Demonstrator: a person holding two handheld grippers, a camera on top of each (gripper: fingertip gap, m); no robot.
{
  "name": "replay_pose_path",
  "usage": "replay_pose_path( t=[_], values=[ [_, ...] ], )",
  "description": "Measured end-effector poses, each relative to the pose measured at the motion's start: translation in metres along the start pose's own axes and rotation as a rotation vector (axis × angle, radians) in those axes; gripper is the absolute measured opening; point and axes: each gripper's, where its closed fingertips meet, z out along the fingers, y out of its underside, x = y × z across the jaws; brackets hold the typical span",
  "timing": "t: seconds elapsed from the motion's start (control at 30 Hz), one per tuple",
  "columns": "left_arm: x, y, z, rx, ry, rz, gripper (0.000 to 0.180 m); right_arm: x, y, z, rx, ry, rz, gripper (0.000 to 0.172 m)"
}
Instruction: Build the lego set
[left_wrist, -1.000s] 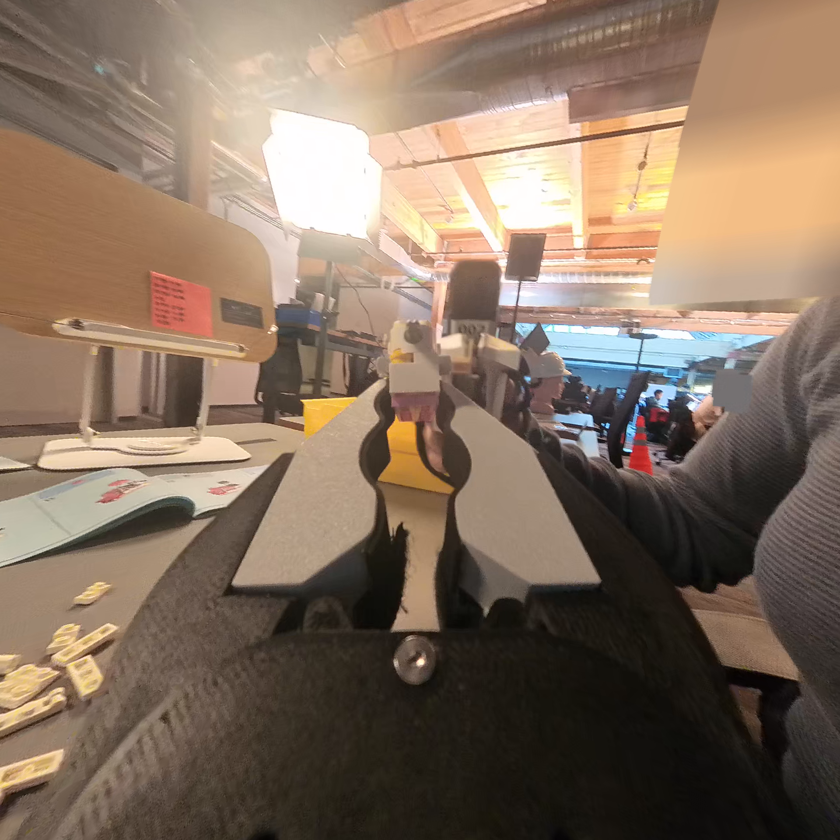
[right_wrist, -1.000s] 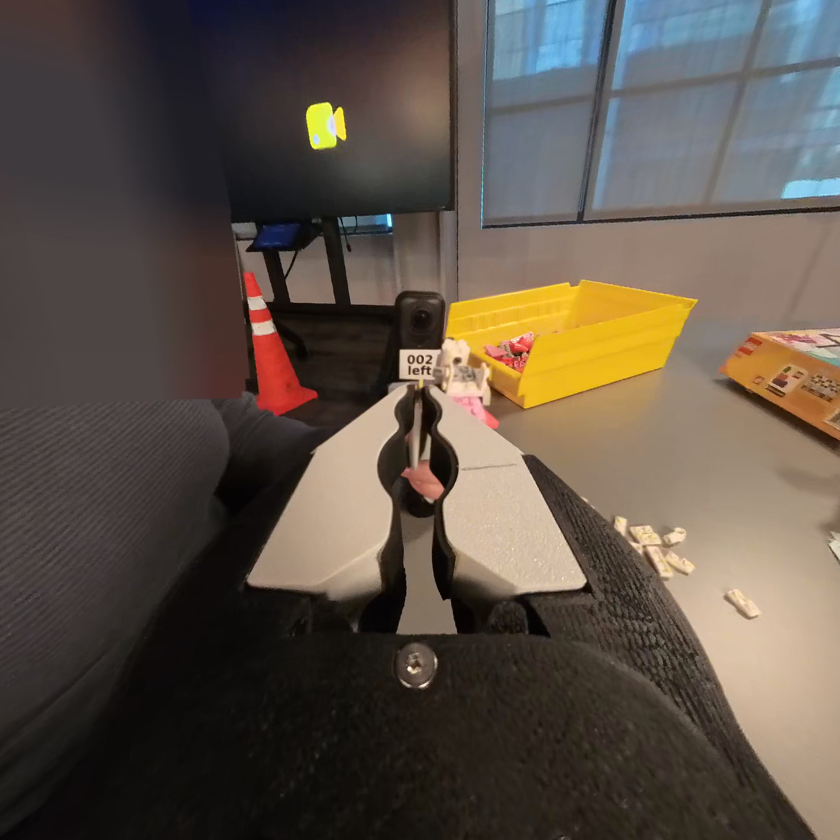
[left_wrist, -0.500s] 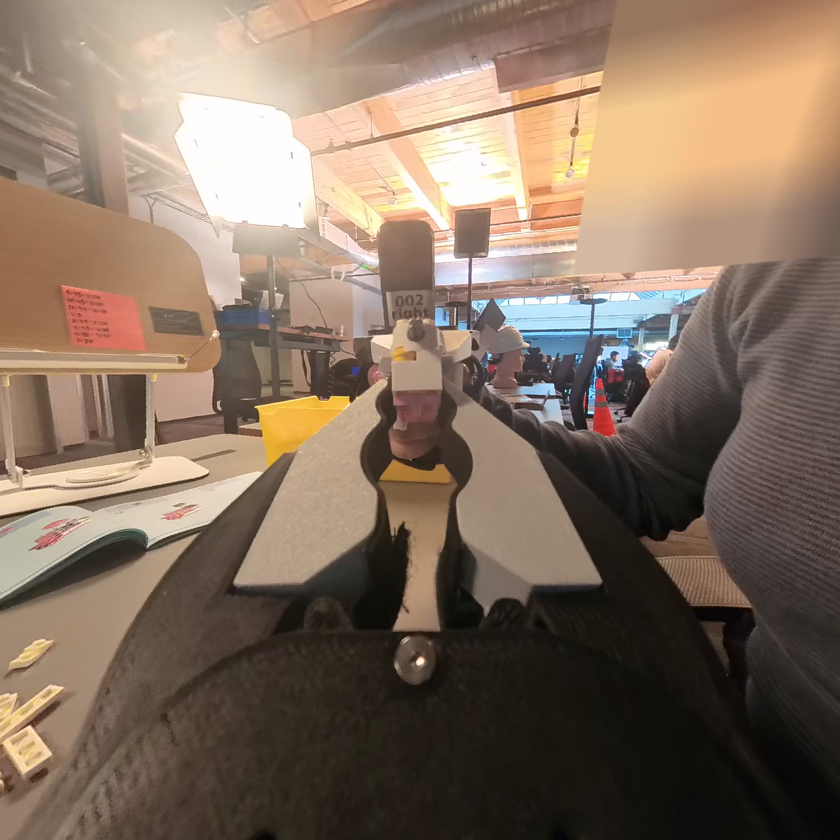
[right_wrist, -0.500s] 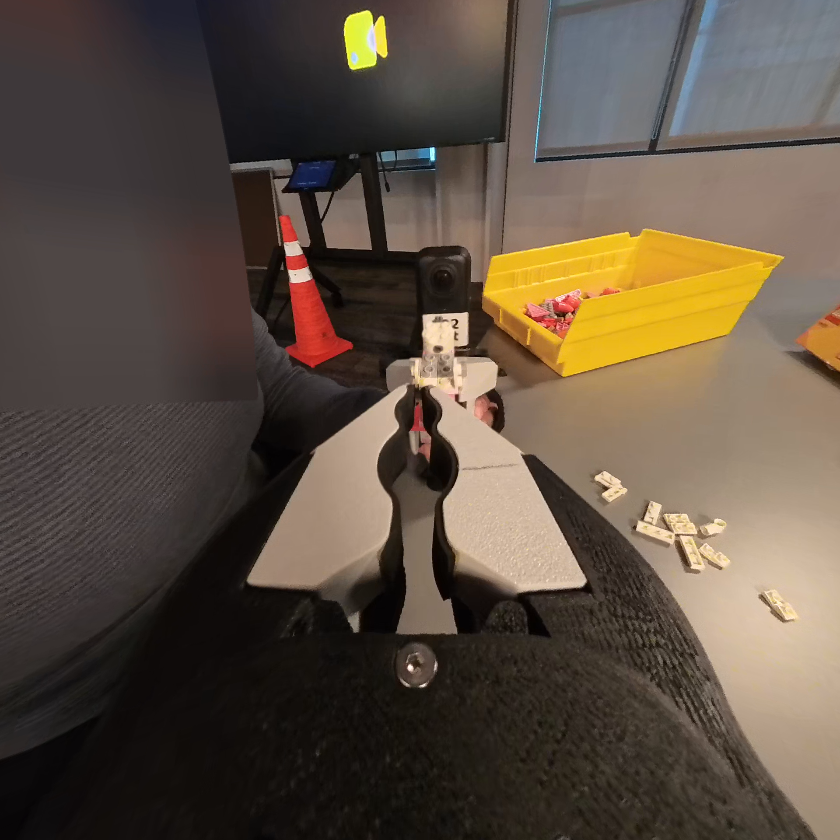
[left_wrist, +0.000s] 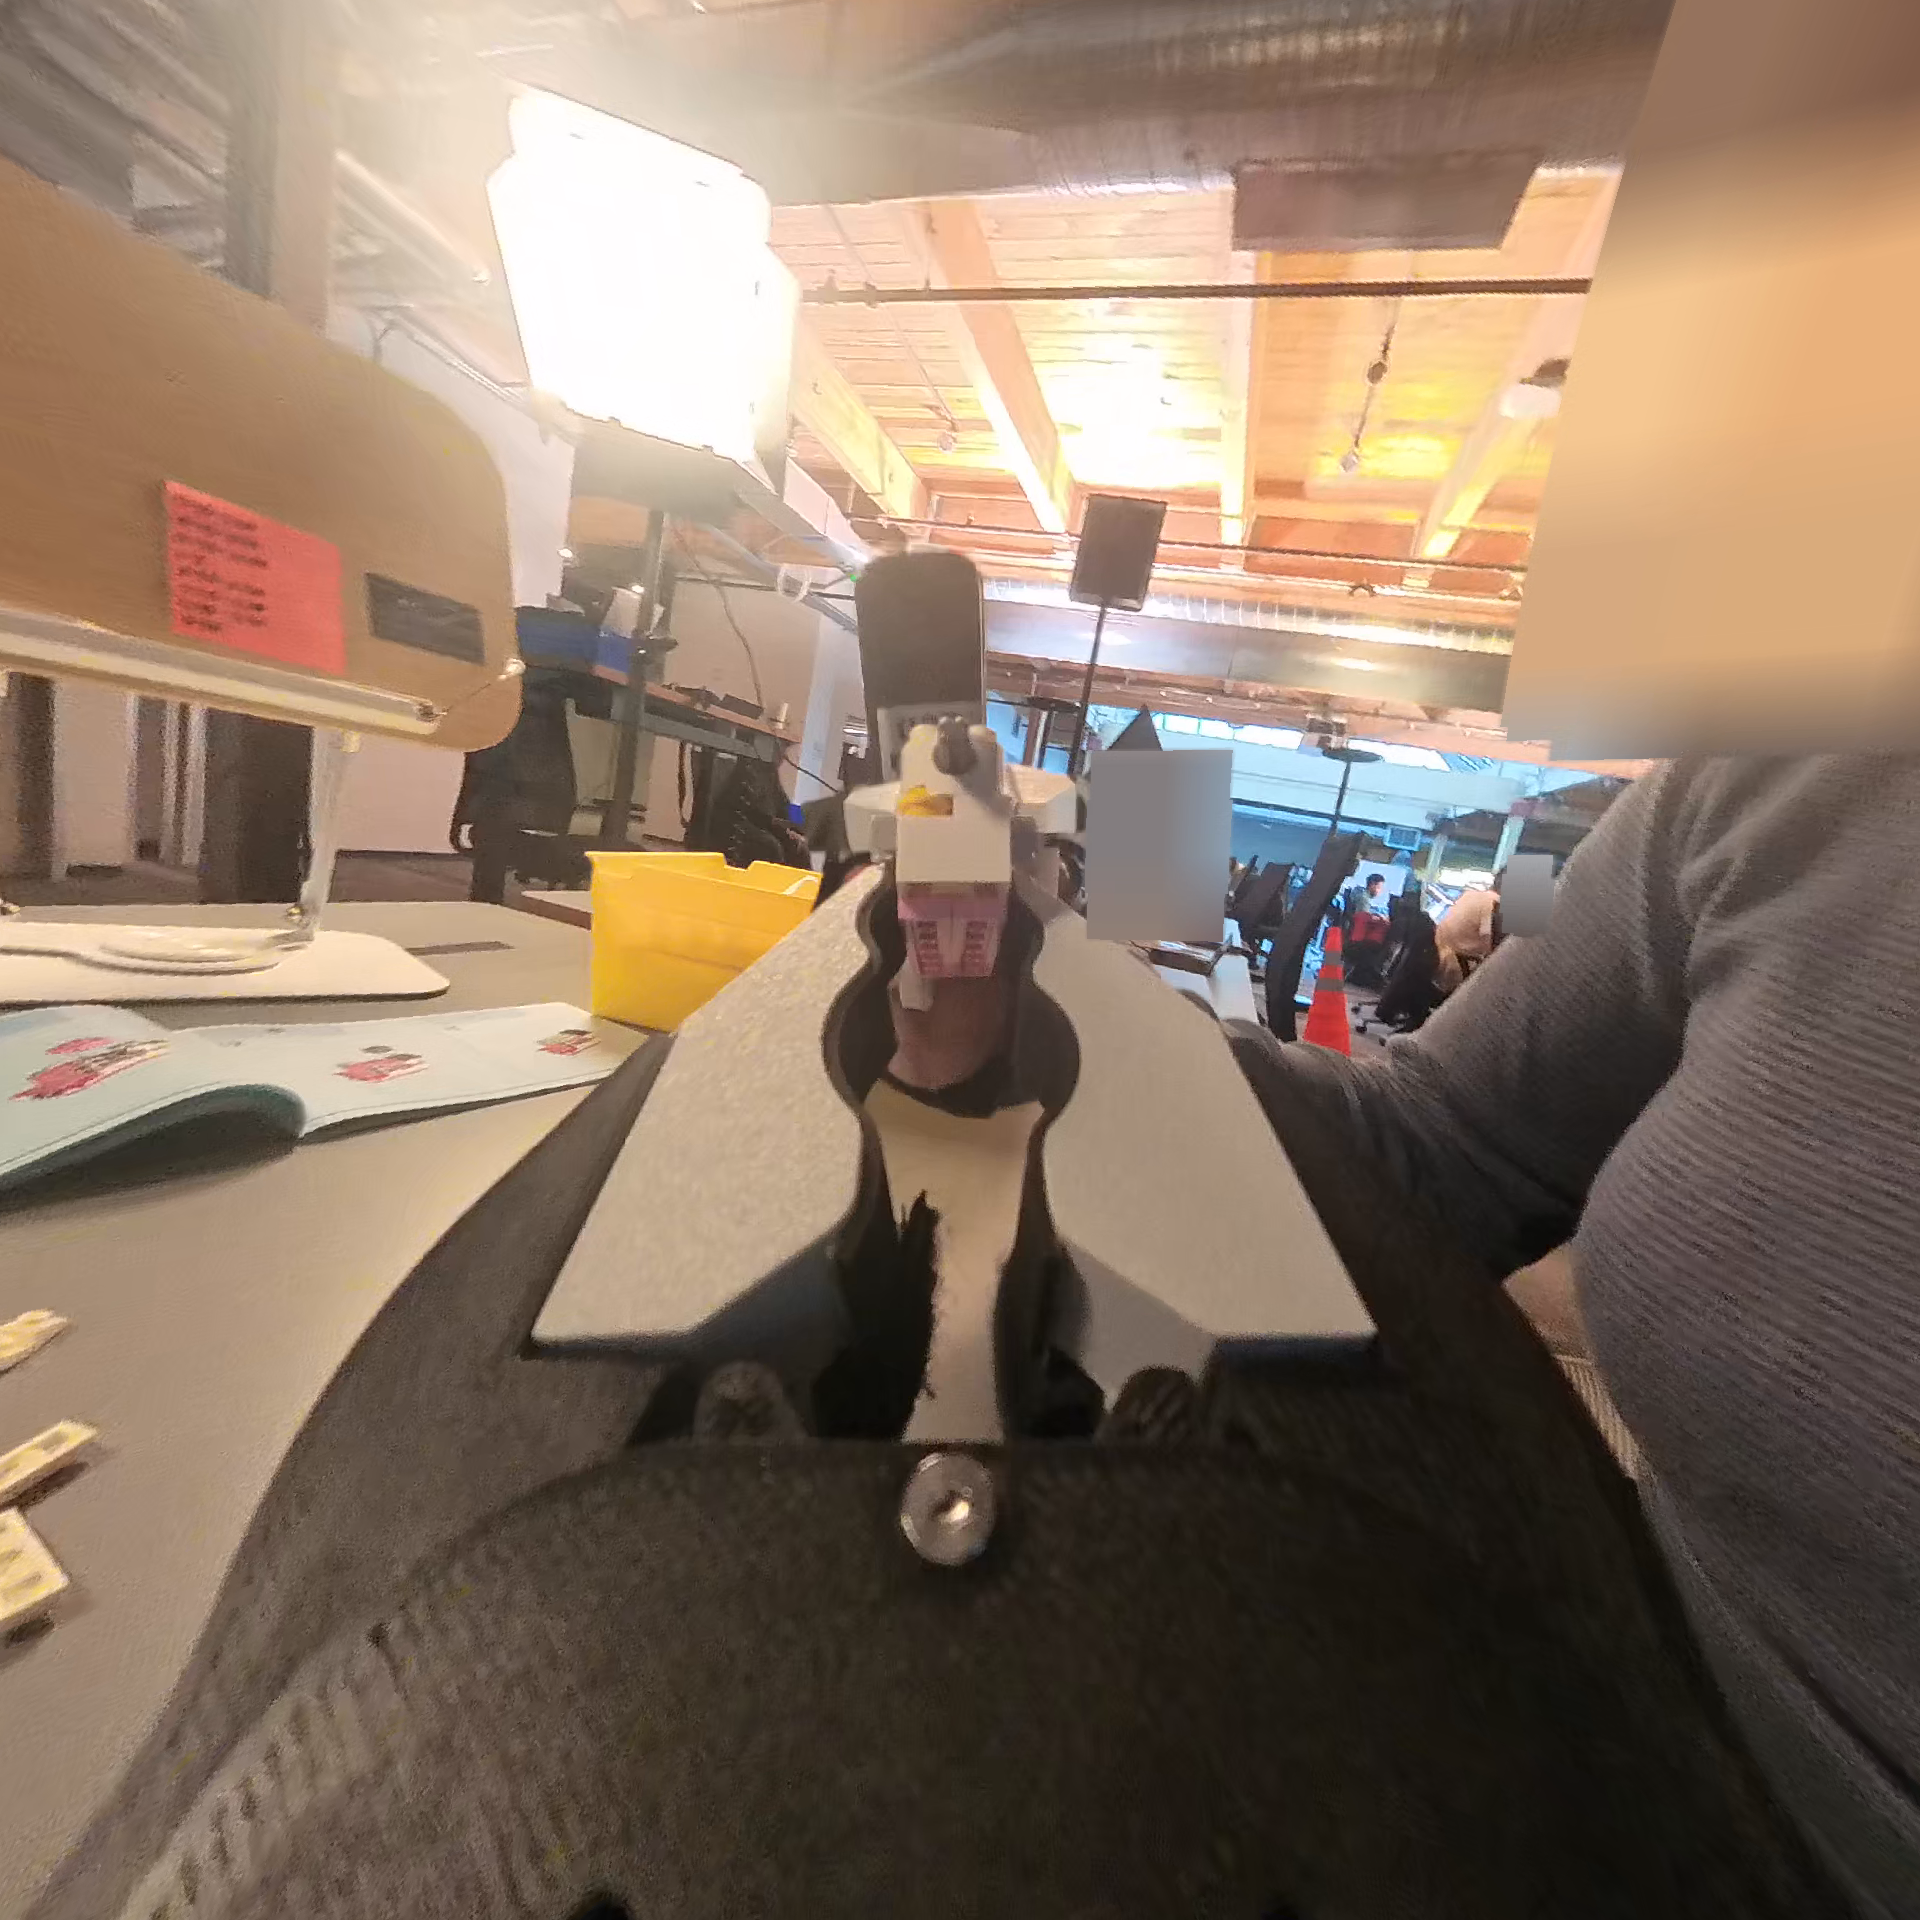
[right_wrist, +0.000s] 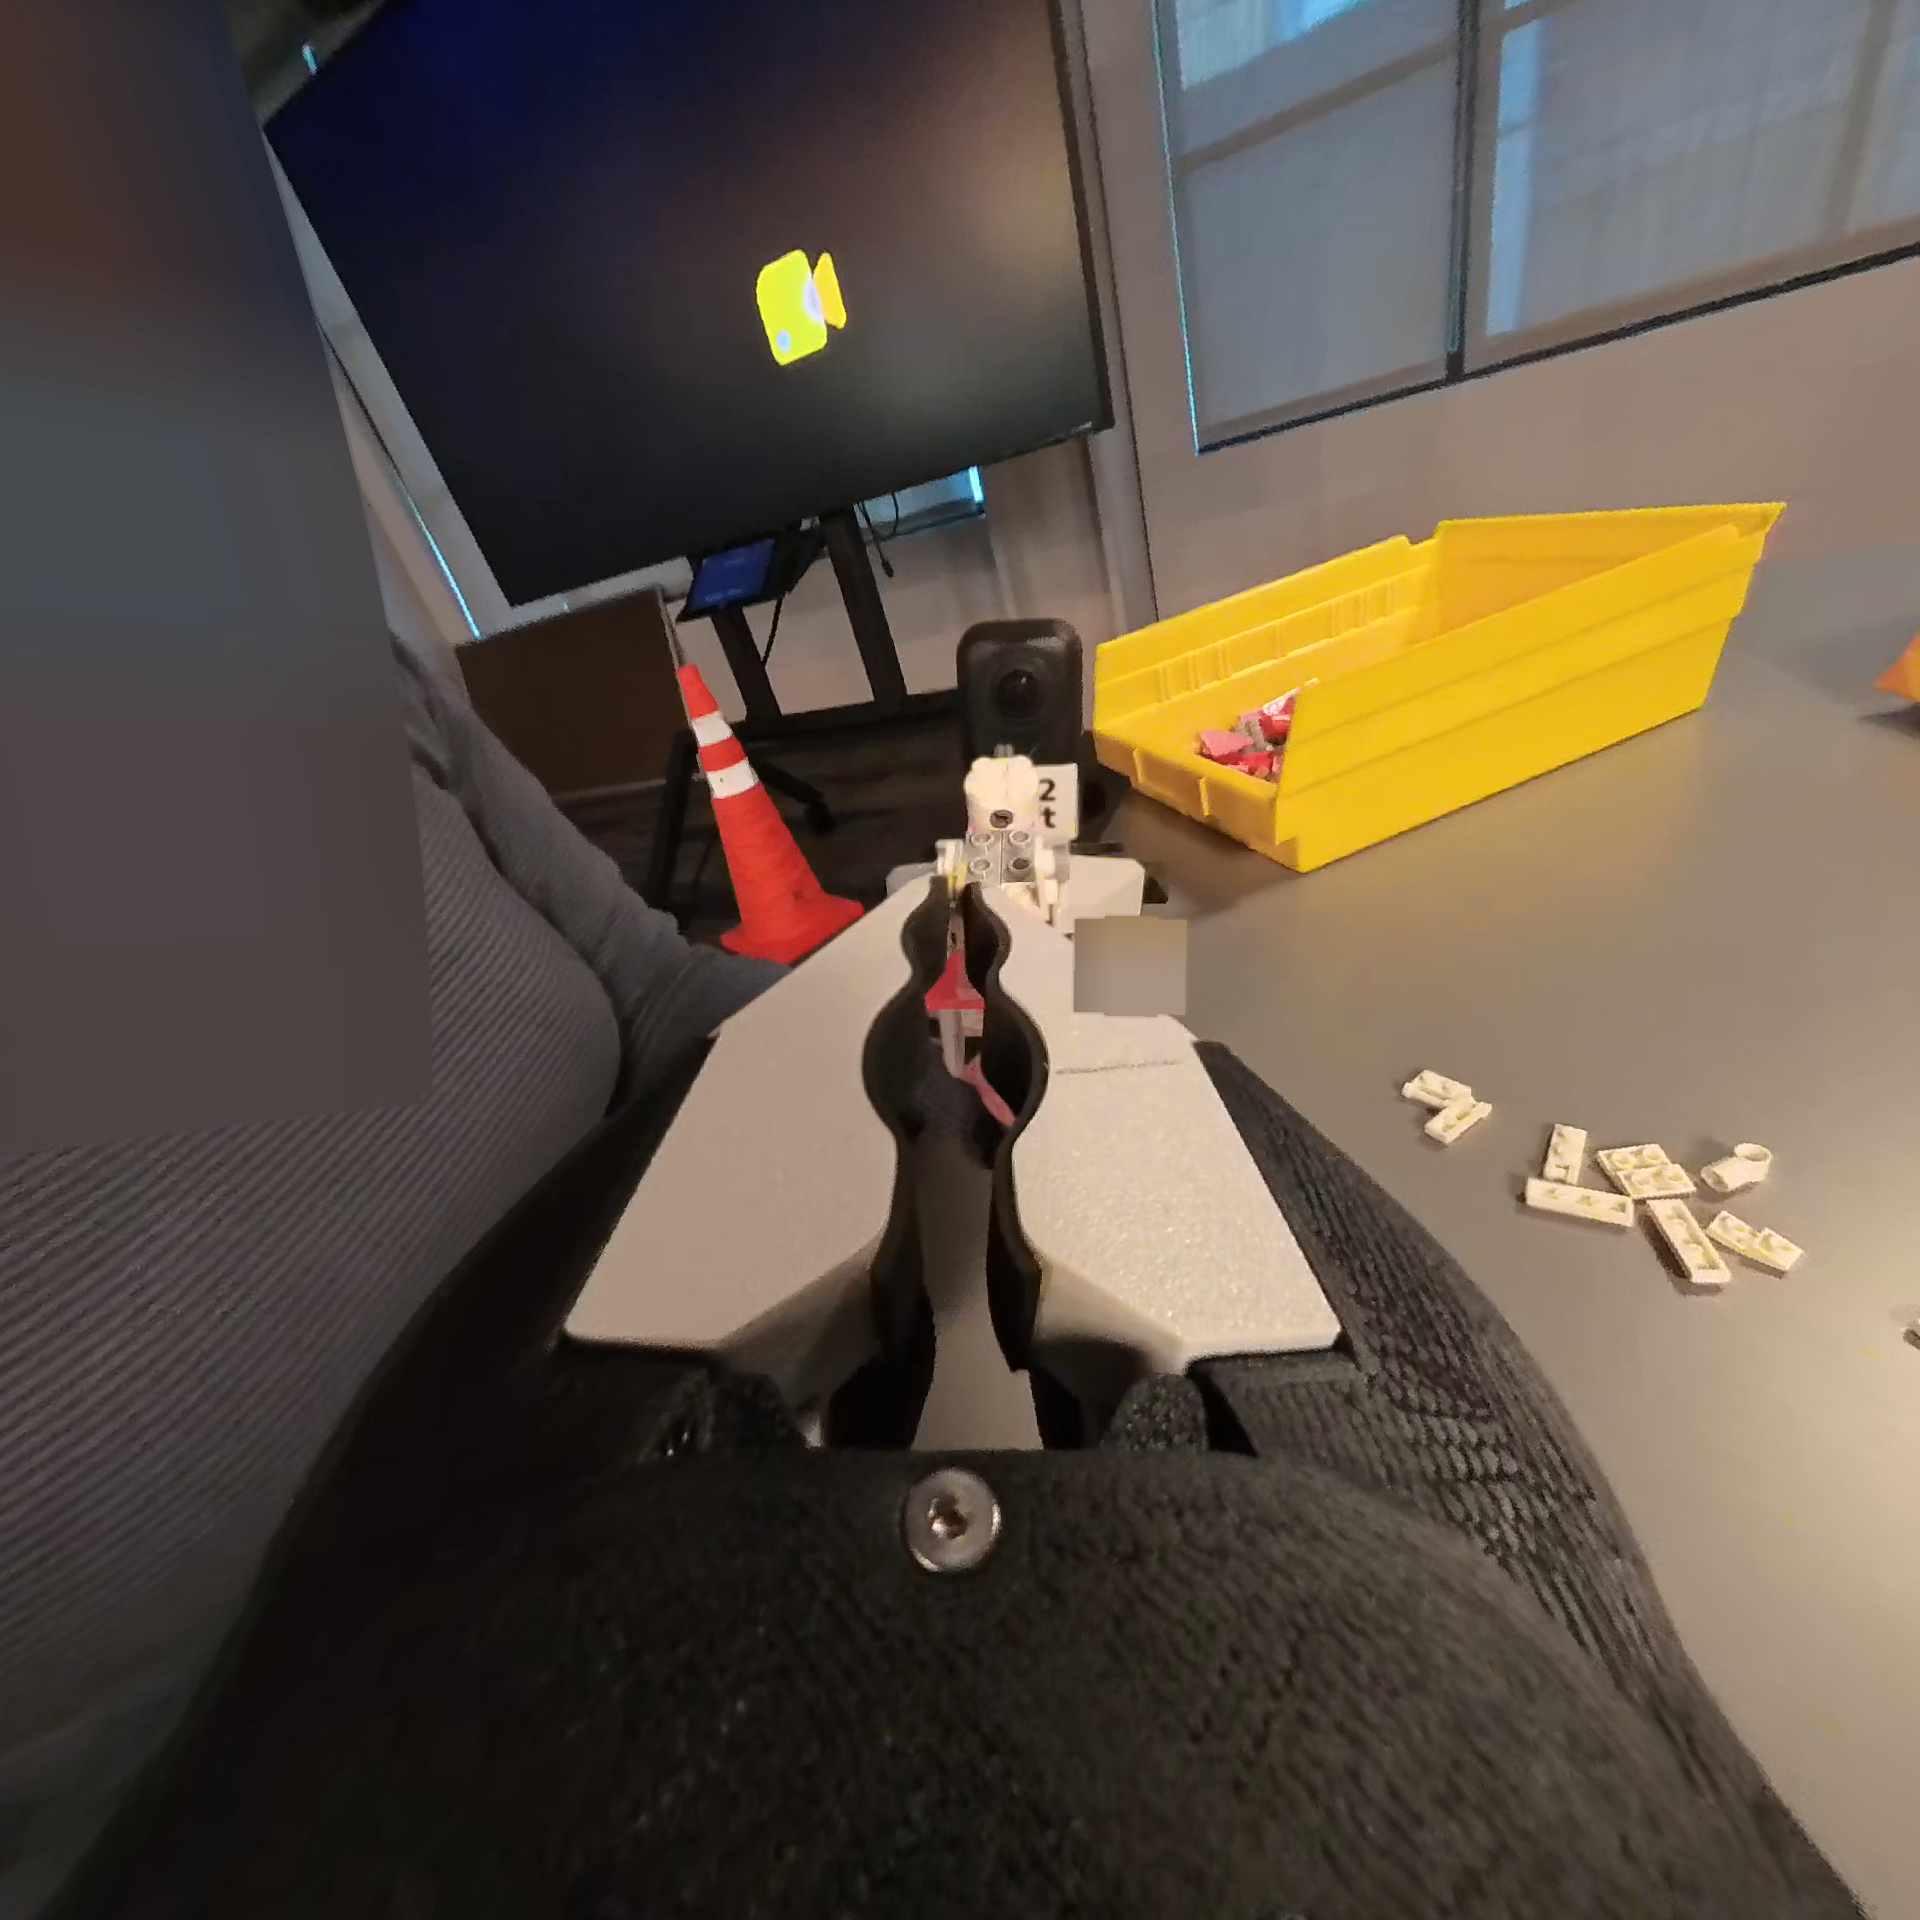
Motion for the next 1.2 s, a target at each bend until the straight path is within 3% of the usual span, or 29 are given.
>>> replay_pose_path(
  t=[0.23, 0.5, 0.77, 1.2],
  values=[
    [-0.008, -0.008, -0.004, 0.052, -0.031, -0.085, 0.015, 0.012, -0.004, 0.007, 0.122, 0.035, -0.05, 0.001],
    [-0.014, -0.013, -0.008, 0.089, -0.062, -0.109, 0.015, 0.019, -0.007, 0.012, 0.259, 0.006, 0.052, 0.001],
    [-0.015, -0.013, -0.007, 0.088, -0.054, -0.137, 0.015, 0.019, -0.008, 0.01, 0.277, 0.007, 0.016, 0.001],
    [-0.012, -0.009, -0.004, 0.059, -0.055, -0.105, 0.015, 0.013, 0.0, 0.006, 0.129, -0.007, -0.021, 0.001]
  ],
)
